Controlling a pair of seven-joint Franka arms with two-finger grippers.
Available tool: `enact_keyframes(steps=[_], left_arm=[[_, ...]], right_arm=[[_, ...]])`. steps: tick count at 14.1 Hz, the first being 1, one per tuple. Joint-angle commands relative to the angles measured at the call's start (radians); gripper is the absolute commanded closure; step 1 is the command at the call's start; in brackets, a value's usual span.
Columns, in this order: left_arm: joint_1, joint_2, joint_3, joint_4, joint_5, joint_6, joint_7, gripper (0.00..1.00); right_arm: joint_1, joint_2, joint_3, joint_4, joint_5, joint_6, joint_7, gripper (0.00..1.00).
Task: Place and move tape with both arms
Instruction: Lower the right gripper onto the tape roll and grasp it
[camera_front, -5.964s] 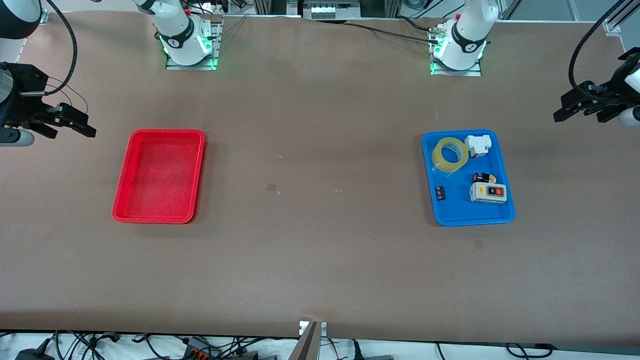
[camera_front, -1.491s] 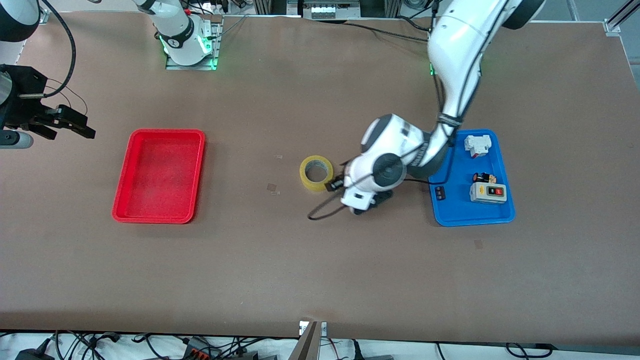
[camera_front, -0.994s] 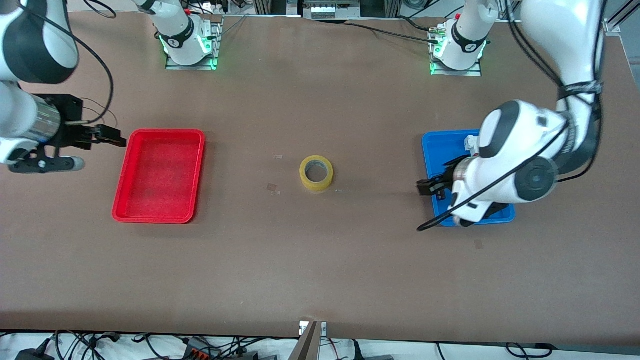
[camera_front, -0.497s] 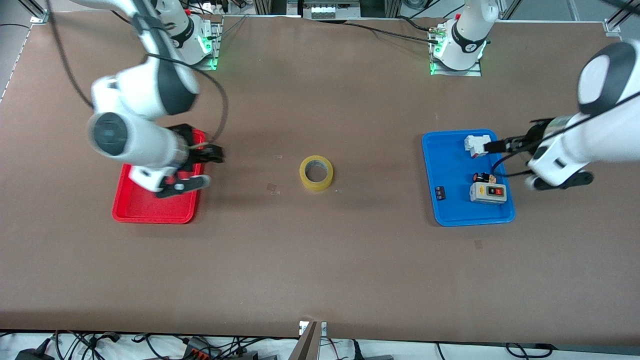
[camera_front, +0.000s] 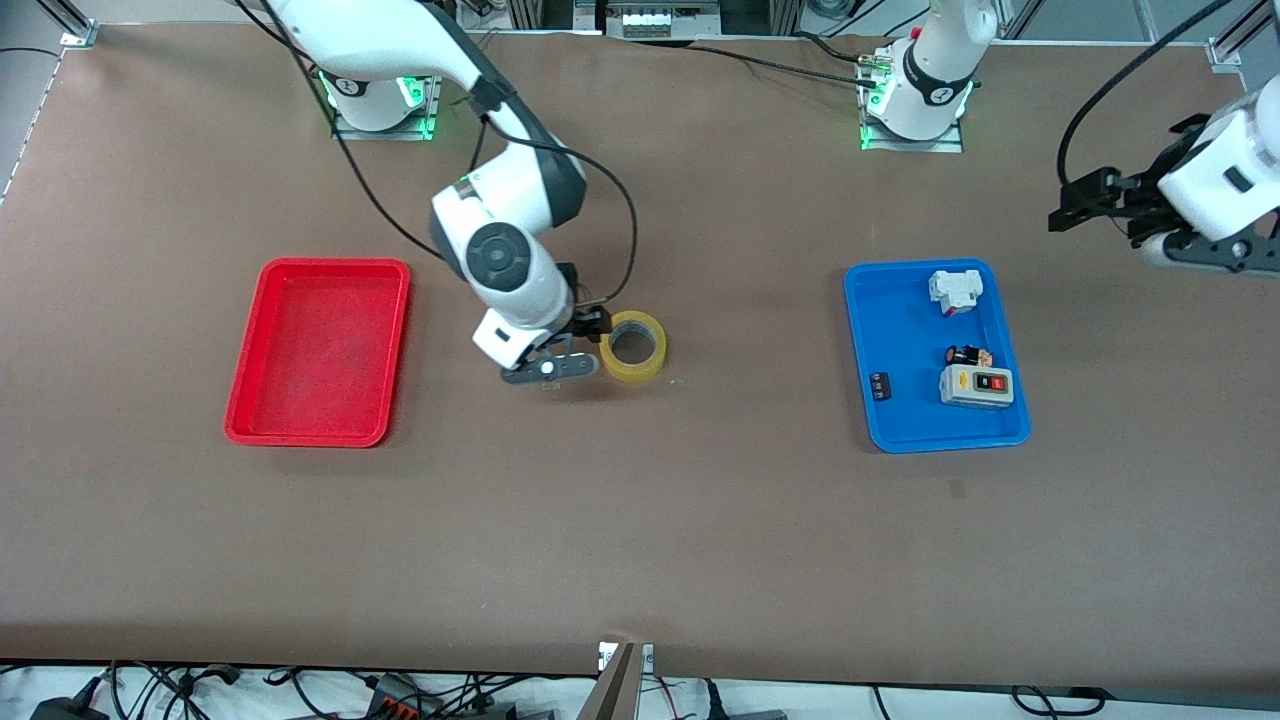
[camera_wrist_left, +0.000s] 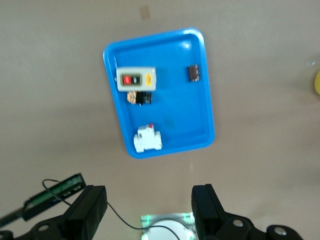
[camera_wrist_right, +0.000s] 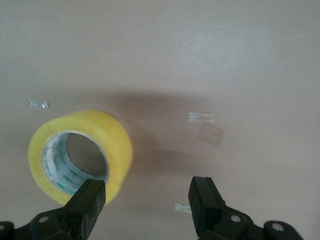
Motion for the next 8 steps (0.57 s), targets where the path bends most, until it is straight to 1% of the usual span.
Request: enact_keyframes(steps=[1, 2, 3, 5, 6, 7, 8], left_arm=[[0.013, -0.004, 0.0, 0.029, 0.026, 0.159, 0.065, 0.0], [0.013, -0.006, -0.002, 0.029, 0.044, 0.22, 0.065, 0.0], [0.013, -0.01, 0.0, 0.029, 0.059, 0.225, 0.064, 0.0], [0.012, -0.018, 0.012, 0.02, 0.059, 0.16, 0.07, 0.0], [0.006, -0.018, 0.021, 0.021, 0.059, 0.143, 0.07, 0.0], [-0.007, -0.018, 0.048, 0.026, 0.056, 0.14, 0.065, 0.0], [-0.04, -0.019, 0.082, 0.03, 0.052, 0.138, 0.061, 0.0]], right_arm=[[0.037, 0.064, -0.012, 0.031, -0.022, 0.064, 0.08, 0.0], [0.043, 0.076, -0.01, 0.031, -0.021, 0.073, 0.082, 0.0], [0.044, 0.084, -0.01, 0.031, -0.012, 0.075, 0.083, 0.0], [0.047, 0.094, -0.01, 0.031, -0.012, 0.077, 0.1, 0.0], [0.05, 0.101, -0.01, 0.031, -0.016, 0.077, 0.106, 0.08], [0.05, 0.101, -0.01, 0.031, -0.01, 0.077, 0.115, 0.38], [0.049, 0.099, -0.01, 0.031, -0.01, 0.075, 0.14, 0.65]])
